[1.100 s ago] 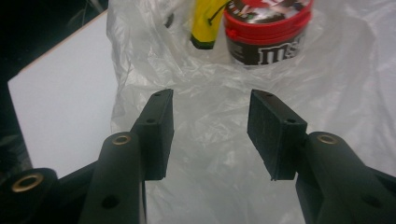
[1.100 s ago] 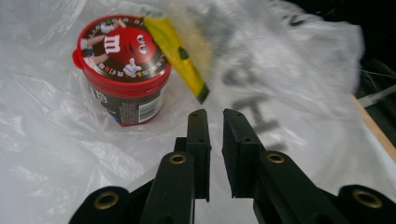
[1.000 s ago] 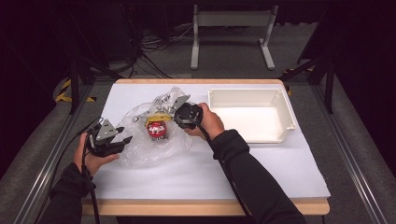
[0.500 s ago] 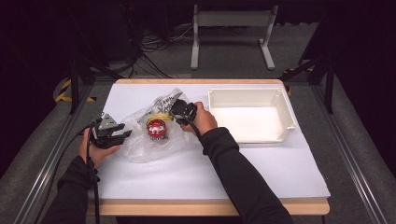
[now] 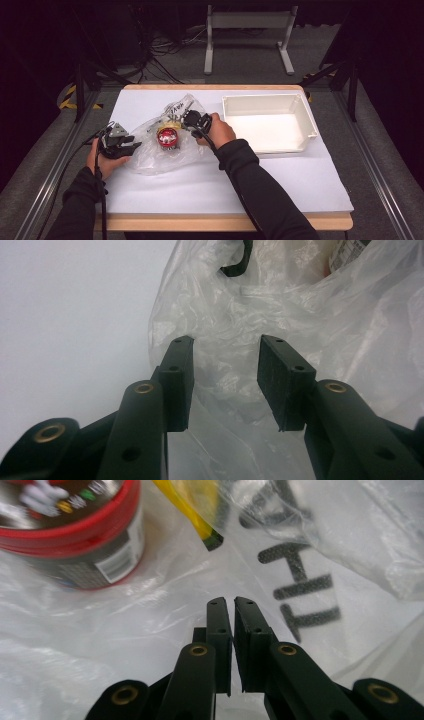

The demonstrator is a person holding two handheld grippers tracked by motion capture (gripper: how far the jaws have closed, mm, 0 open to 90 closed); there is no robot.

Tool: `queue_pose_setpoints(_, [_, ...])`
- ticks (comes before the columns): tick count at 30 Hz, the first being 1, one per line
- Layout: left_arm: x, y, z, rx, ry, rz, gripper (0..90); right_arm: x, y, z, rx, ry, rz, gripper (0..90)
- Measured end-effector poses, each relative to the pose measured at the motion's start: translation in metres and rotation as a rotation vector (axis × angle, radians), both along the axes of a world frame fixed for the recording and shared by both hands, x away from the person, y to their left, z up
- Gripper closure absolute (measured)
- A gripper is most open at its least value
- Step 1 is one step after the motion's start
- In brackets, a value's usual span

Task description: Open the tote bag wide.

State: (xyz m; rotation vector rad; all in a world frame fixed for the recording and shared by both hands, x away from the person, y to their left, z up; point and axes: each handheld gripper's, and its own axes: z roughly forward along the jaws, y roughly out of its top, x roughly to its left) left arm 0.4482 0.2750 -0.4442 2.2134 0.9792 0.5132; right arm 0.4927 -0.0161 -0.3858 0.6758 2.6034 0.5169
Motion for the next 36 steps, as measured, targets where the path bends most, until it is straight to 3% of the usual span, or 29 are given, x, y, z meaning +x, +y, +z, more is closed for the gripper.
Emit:
queue_pose_setpoints(5, [0.001,-0.002,-0.003,-0.006,0.014,-0.004,58.2,-0.010,-0.008,0.004,0.045,-0.023,0.032,80.1])
queue_pose_setpoints(12, [-0.002,0.001,0.005,-0.035,-0.025,0.011,51.9,-0.015,-0.022,0.009,0.122,-0.053,0.063,69.1])
queue_pose_setpoints(14, [-0.008,0.005,0.015,-0.043,-0.091,0.019,49.3,-0.016,-0.030,0.013,0.170,-0.063,0.065,63.3])
queue_pose_setpoints(16, [-0.013,0.008,0.022,-0.062,-0.116,0.013,45.1,-0.015,-0.033,0.015,0.186,-0.070,0.060,59.6])
queue_pose_setpoints(20, [-0.023,0.020,0.043,-0.151,-0.204,0.060,35.1,-0.015,-0.042,0.022,0.255,-0.071,0.057,52.5])
queue_pose_setpoints(22, [-0.026,0.024,0.048,-0.176,-0.218,0.061,33.0,-0.015,-0.043,0.024,0.265,-0.077,0.057,50.4])
queue_pose_setpoints(23, [-0.029,0.027,0.053,-0.214,-0.222,0.059,33.0,-0.015,-0.045,0.026,0.271,-0.086,0.050,48.6])
queue_pose_setpoints(28, [-0.040,0.033,0.066,-0.247,-0.265,0.075,24.7,-0.014,-0.052,0.034,0.324,-0.087,0.041,38.1])
queue_pose_setpoints(36, [-0.061,0.017,0.077,-0.178,-0.268,-0.004,22.3,-0.017,-0.059,0.038,0.333,-0.106,0.022,34.4])
